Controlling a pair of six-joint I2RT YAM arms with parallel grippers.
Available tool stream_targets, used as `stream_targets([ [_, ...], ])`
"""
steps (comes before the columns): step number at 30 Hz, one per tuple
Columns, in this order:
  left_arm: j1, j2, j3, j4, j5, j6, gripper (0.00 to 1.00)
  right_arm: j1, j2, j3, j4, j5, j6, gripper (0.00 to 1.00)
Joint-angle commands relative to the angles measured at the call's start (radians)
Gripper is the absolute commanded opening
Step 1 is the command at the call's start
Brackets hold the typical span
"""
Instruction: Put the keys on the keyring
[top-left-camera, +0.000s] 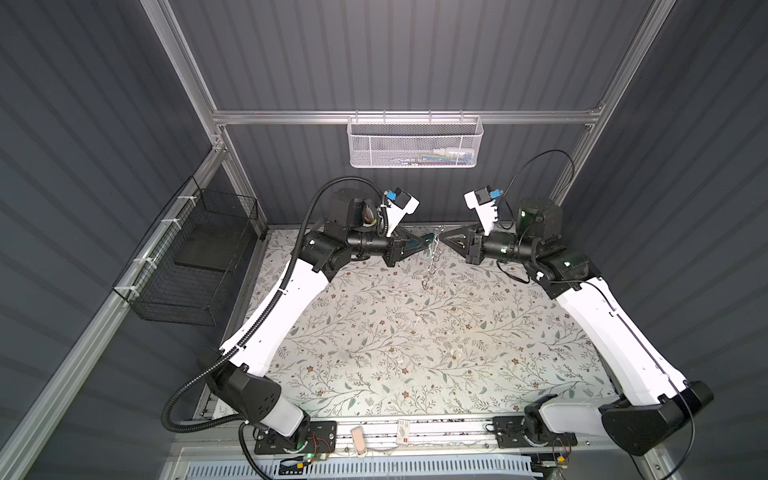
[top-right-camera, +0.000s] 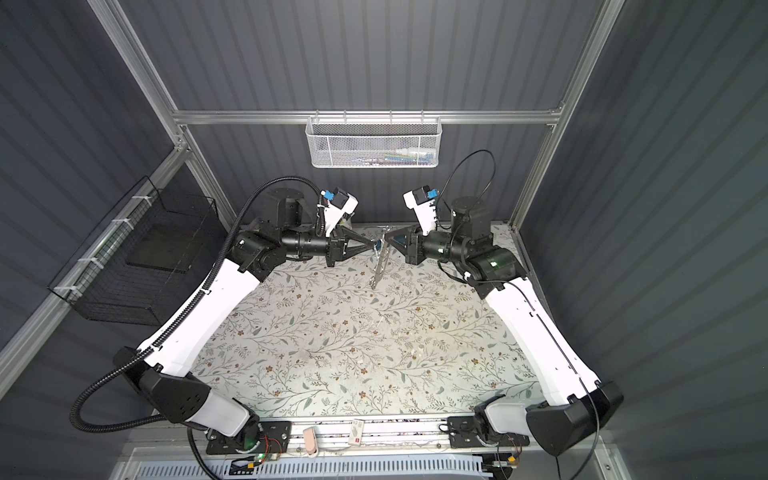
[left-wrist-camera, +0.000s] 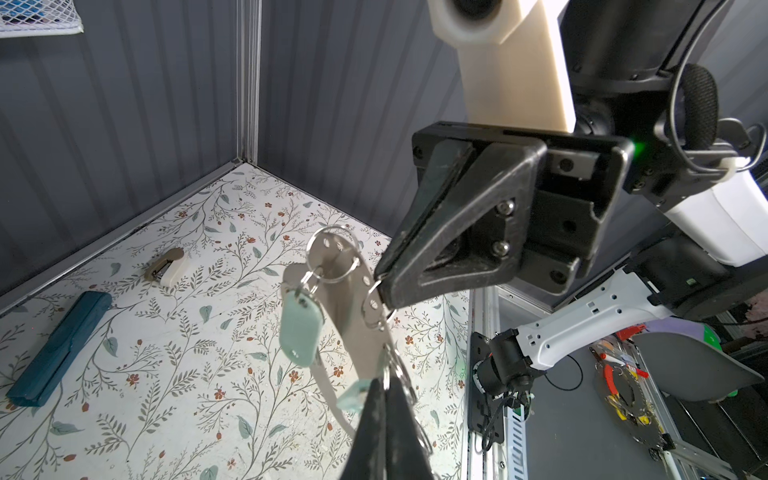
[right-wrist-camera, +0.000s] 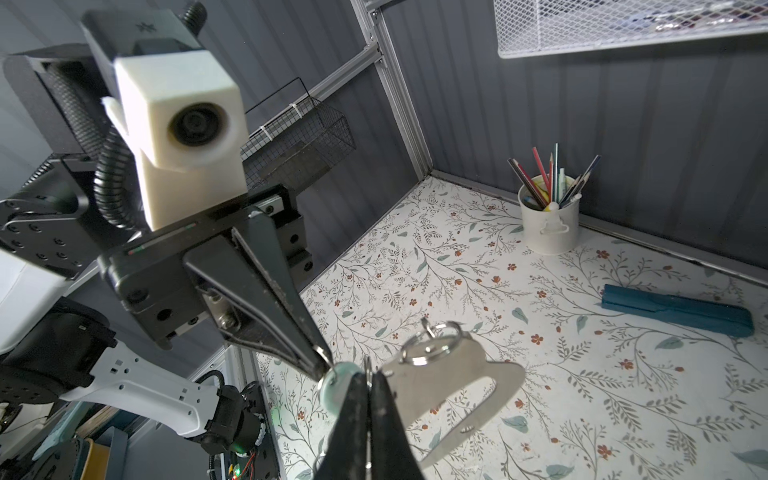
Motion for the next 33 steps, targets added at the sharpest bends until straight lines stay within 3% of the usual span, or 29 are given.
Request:
stream_targets([
  [1, -0.003, 0.007, 0.044, -0.022, 0.041, 0.007, 0.00, 0.008, -0.024, -0.001, 0.021, -0.003, -0.048, 0.06],
  [33, -0.003, 0.025, 0.058, -0.008, 0.050, -0.037, 0.00, 0.033, -0.060, -0.042, 0.054, -0.020, -0.059, 0.07],
])
